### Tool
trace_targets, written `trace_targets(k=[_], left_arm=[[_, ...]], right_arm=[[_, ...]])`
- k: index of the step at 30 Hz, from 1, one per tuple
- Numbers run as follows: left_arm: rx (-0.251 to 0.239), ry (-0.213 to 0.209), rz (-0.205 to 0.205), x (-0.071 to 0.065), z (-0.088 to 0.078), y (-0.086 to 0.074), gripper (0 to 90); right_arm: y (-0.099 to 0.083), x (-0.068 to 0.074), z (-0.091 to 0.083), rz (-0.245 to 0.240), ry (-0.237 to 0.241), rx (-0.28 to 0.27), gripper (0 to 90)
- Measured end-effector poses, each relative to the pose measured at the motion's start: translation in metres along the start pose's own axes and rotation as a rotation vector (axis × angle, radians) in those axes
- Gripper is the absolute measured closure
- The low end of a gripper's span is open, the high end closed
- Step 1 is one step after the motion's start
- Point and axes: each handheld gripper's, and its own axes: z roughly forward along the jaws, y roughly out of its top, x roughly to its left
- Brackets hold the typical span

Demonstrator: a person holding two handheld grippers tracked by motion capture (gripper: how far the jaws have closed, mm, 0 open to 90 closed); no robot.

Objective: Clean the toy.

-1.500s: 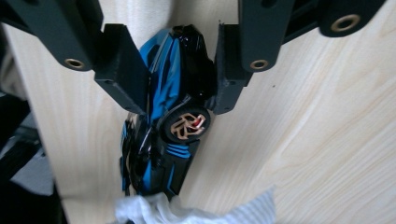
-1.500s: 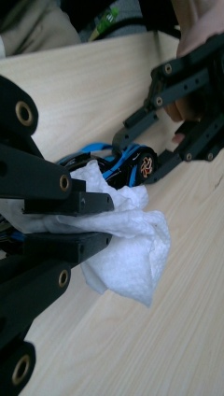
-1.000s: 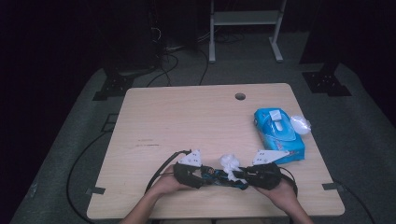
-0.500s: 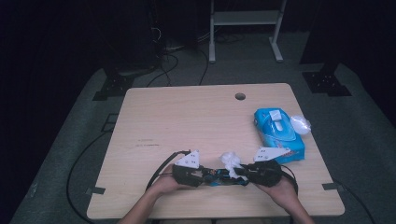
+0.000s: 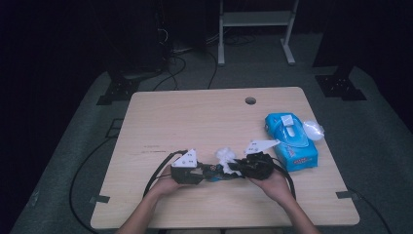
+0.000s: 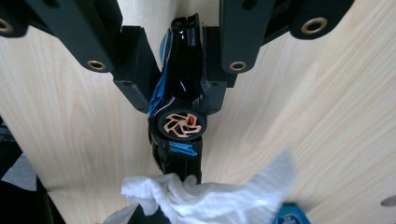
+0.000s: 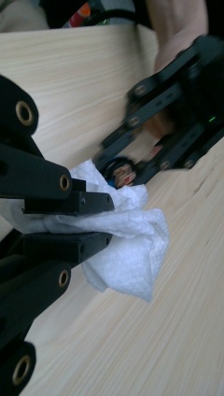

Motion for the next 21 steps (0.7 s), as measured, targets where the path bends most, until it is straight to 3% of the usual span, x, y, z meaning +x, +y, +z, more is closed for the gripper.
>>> trace_targets(k=[3, 6, 8, 10, 13, 21], left_arm=[[0.016, 0.003, -0.002, -0.001, 0.002, -0.001, 68.6], [0.015, 0.006, -0.001, 0.000, 0.001, -0.002, 68.6], [0.014, 0.007, 0.003, 0.000, 0.000, -0.003, 68.8], [0.013, 0.007, 0.000, 0.000, 0.000, -0.003, 68.8], [0.011, 0.006, -0.003, 0.000, 0.001, -0.003, 68.8], [0.008, 0.004, -0.017, 0.001, 0.001, -0.004, 68.9]], right_arm=[[0.010, 0.007, 0.015, -0.015, 0.042, 0.014, 81.6], [0.012, 0.013, 0.028, -0.043, 0.033, 0.052, 81.5], [0.011, 0.010, 0.025, -0.024, 0.030, 0.046, 81.6], [0.008, 0.004, 0.018, -0.021, -0.021, 0.059, 81.7], [0.005, -0.004, 0.011, 0.021, -0.031, 0.060, 81.9], [0.017, 0.014, 0.033, -0.013, 0.011, 0.056, 82.0]])
